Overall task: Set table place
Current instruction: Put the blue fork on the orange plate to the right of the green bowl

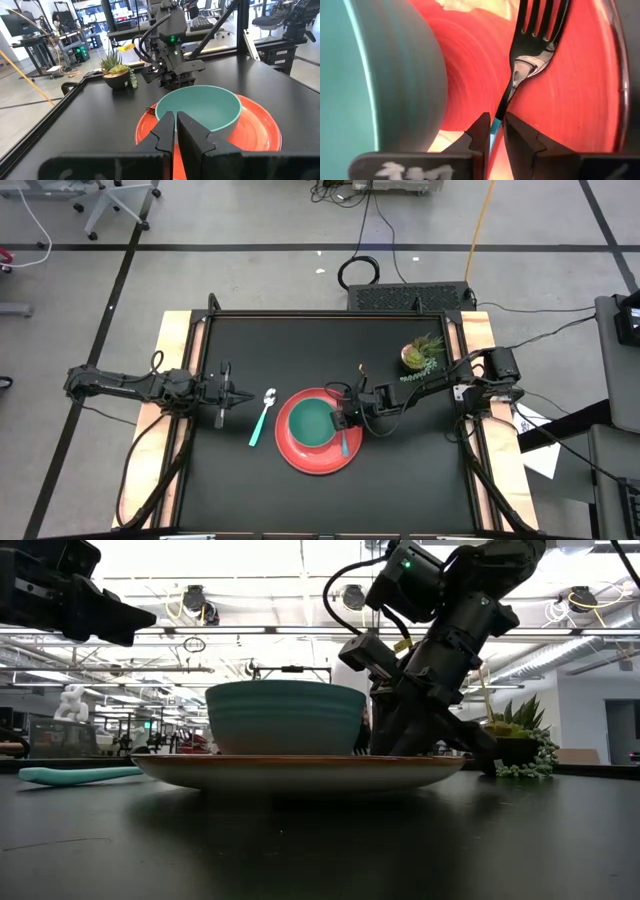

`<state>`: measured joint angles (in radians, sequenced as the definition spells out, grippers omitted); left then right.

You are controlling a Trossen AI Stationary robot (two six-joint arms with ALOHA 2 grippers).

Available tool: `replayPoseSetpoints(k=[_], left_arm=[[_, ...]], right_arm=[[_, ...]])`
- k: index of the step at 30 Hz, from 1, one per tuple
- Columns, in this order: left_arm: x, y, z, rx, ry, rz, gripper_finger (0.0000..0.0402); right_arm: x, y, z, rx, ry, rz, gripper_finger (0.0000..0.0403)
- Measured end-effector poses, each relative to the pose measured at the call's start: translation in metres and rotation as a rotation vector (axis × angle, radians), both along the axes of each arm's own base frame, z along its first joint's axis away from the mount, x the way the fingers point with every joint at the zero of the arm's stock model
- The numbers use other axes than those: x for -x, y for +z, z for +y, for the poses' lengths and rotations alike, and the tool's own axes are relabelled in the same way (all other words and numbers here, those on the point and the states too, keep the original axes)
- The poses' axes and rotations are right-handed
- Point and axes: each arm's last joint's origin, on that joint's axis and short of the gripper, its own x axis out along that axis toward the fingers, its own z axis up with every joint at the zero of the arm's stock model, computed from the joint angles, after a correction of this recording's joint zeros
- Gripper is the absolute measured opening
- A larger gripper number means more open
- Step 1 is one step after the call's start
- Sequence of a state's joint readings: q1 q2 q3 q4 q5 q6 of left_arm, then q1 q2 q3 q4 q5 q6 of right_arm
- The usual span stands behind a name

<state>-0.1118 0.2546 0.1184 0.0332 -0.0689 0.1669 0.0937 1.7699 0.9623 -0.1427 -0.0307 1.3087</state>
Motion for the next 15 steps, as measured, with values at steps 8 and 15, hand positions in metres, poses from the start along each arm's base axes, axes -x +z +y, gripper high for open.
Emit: replayPoseSetpoints(k=[8, 15], left_arm=[[0.0000, 0.0000, 0.0000, 0.005, 0.001, 0.000, 0.0026], [0.0000, 0.0000, 0.0000, 0.005, 0.001, 0.000, 0.0026]], right_arm=[[0.0000, 0.0001, 0.0000, -0.001, -0.002, 0.001, 0.0046], [0.0001, 0.0001, 0.0000, 0.001, 0.001, 0.002, 0.0046]])
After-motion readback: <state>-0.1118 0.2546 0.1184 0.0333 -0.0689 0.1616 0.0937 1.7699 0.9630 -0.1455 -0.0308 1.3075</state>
